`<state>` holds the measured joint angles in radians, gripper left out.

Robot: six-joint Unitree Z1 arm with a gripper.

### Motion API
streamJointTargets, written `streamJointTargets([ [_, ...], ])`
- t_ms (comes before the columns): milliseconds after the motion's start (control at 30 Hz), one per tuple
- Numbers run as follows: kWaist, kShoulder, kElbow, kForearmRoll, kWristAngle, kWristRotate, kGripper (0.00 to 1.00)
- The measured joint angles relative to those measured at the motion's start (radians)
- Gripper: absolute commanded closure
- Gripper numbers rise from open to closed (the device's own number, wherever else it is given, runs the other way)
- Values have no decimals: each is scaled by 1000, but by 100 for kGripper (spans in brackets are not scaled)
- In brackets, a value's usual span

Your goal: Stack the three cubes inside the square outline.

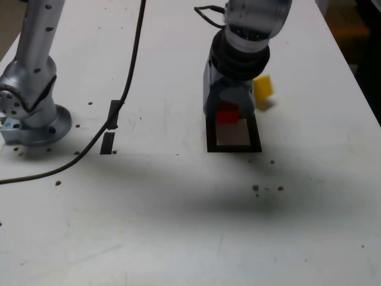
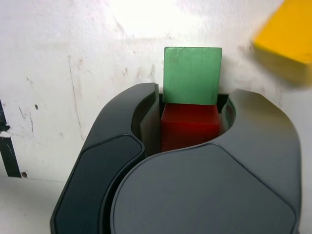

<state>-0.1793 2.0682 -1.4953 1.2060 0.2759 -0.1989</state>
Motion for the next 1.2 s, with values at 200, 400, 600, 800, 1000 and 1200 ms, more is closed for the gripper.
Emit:
streamJointTargets([
  [200,28,-7,12,0,61,-32,78],
  [400,-18,-32,-19,48,51,-63,78],
  [600,-45,-43,-84,95,-9,-62,78],
  [800,-50,5,-86,68,-68,-62,78],
  [1000,-52,32,-86,50,-111,-62,78],
  [1200,-54,44,-69,37,-124,-62,67],
])
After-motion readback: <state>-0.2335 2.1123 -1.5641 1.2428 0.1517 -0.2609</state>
